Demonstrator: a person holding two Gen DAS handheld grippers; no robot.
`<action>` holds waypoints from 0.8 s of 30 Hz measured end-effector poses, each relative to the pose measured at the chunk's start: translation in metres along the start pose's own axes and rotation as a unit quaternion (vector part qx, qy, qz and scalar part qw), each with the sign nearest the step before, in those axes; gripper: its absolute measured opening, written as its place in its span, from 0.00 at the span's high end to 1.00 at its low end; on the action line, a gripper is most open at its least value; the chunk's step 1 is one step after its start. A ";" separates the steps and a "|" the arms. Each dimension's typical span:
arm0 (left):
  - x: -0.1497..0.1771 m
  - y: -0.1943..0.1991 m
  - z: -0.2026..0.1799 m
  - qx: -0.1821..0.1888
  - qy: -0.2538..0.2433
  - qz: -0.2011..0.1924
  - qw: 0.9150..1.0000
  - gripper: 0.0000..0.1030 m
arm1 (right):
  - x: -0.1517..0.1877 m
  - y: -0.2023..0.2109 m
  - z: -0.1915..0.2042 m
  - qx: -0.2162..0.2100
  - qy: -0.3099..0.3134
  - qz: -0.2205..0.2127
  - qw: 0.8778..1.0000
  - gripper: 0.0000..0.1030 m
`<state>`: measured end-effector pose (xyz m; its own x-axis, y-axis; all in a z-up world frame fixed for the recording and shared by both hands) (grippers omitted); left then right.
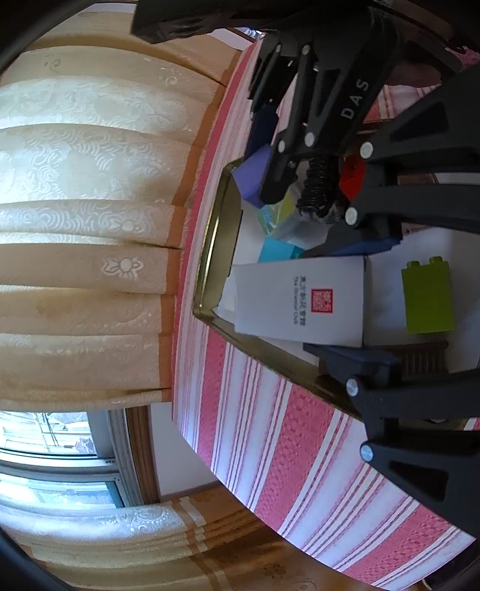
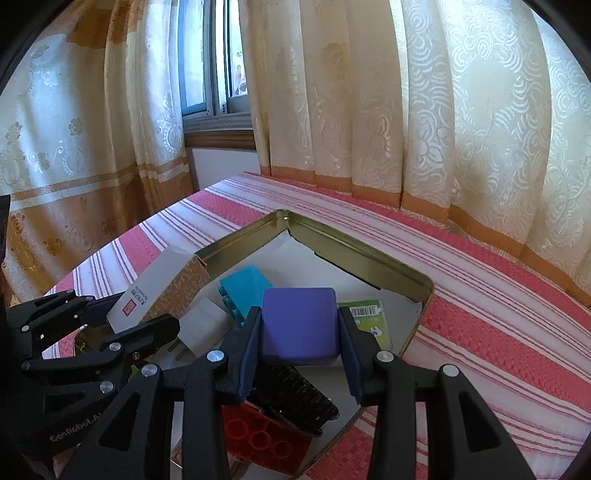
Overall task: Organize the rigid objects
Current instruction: 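Lower the white box into the tray with the left gripper while the right lowers the purple cube there, then open both grippers to release the white box and purple cube in the tray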
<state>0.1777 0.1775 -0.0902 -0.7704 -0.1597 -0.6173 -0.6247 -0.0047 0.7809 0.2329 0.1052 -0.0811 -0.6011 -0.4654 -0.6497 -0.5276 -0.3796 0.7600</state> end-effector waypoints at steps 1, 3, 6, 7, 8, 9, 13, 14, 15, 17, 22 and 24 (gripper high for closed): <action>0.001 -0.001 -0.001 0.001 -0.001 0.002 1.000 0.61 | 0.001 -0.002 0.000 0.003 0.001 0.002 1.000 0.59; 0.002 -0.002 -0.002 0.001 -0.002 0.003 1.000 0.61 | 0.003 -0.004 0.000 0.001 0.001 0.007 1.000 0.59; 0.004 -0.003 -0.002 0.000 -0.002 0.006 1.000 0.61 | 0.004 -0.005 0.001 -0.002 0.003 0.010 1.000 0.59; 0.004 -0.003 -0.002 0.000 -0.003 0.006 1.000 0.61 | 0.005 -0.005 0.002 -0.003 0.003 0.010 1.000 0.59; 0.004 -0.003 -0.002 0.000 -0.003 0.006 1.000 0.61 | 0.005 -0.003 0.001 -0.002 0.002 0.008 1.000 0.56; 0.005 -0.003 -0.002 -0.001 -0.003 0.006 1.000 0.61 | 0.004 -0.003 0.001 -0.002 0.002 0.007 1.000 0.48; 0.005 0.000 -0.001 -0.003 0.000 0.003 1.000 0.55 | 0.005 0.005 -0.001 0.000 -0.001 0.000 1.000 0.35; 0.005 0.002 -0.001 -0.006 -0.001 0.000 1.000 0.44 | 0.006 0.008 -0.002 0.002 -0.002 -0.004 1.000 0.34; 0.005 0.006 0.000 -0.014 -0.002 -0.006 1.000 0.27 | 0.007 0.012 -0.004 0.008 -0.005 -0.008 1.000 0.32; 0.006 0.015 0.002 -0.024 0.001 -0.020 1.000 0.05 | 0.009 0.020 -0.011 0.022 -0.012 -0.017 1.000 0.25; 0.008 0.038 0.007 -0.050 0.005 -0.046 0.998 0.00 | 0.016 0.042 -0.016 0.016 -0.029 -0.040 0.999 0.19; 0.009 0.045 0.010 -0.051 0.010 -0.051 0.997 0.00 | 0.018 0.052 -0.011 0.021 -0.023 -0.050 0.998 0.19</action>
<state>0.1416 0.1852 -0.0616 -0.7006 -0.1731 -0.6922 -0.6822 -0.1219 0.7209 0.2010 0.0680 -0.0528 -0.5709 -0.3886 -0.7233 -0.6105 -0.3881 0.6904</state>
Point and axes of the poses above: each gripper's, at about its wrist camera, not at the fingertips, and y roughly against the way its jaws point, z to its left, x to its underside, the point moved 10 cm from there along -y, roughly the way its jaws point, and after that the axes turned 12 degrees about z, right-handed, at the moved point
